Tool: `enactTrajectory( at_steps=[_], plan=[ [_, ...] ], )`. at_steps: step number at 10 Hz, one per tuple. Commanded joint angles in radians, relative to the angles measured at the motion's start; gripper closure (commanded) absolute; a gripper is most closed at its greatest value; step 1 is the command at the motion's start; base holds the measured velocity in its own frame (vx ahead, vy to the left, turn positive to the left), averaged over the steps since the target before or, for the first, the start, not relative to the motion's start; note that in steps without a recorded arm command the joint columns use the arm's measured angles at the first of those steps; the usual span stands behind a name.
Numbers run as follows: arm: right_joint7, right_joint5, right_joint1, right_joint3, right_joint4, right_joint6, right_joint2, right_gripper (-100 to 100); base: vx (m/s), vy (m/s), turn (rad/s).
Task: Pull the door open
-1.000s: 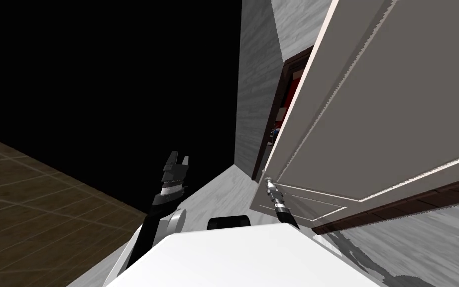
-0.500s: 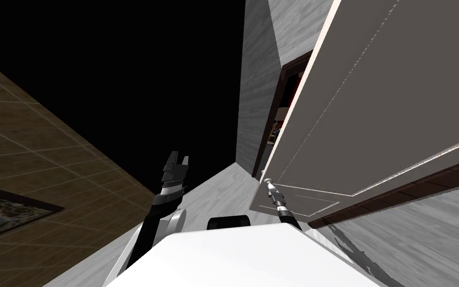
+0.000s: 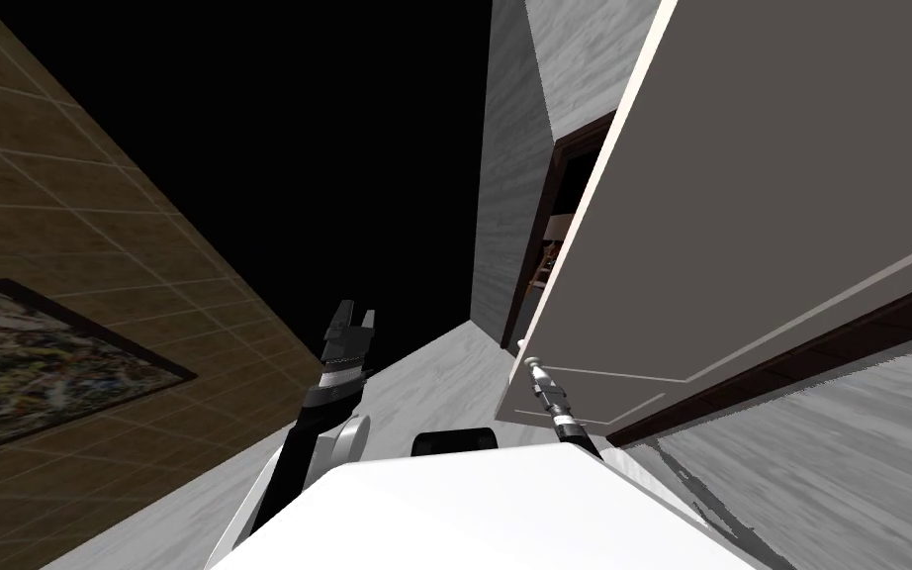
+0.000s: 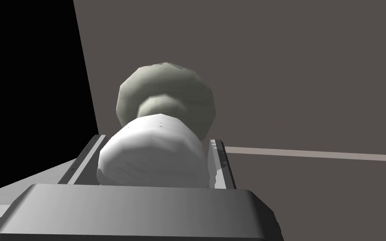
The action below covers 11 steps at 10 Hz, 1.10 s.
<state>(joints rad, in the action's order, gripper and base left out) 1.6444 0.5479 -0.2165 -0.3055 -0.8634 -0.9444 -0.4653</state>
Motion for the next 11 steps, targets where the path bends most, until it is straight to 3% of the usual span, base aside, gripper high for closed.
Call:
enactTrajectory(
  at_steps=[1, 7, 9, 10, 11],
  plan=[
    [0.014, -0.006, -0.008, -0.011, 0.0, -0.018, -0.01, 100, -0.193, -0.022, 0.122],
    [0.079, -0.033, -0.035, -0.061, 0.021, -0.095, -0.06, 100, -0.192, -0.041, 0.11],
    [0.093, -0.039, -0.041, -0.072, 0.025, -0.111, -0.071, 100, -0.168, -0.038, 0.075],
    [0.088, -0.039, -0.037, -0.072, 0.029, -0.104, -0.065, 100, -0.068, -0.015, 0.023],
    [0.101, -0.046, -0.042, -0.082, 0.041, -0.123, -0.071, 100, -0.131, -0.041, 0.165]
  ],
)
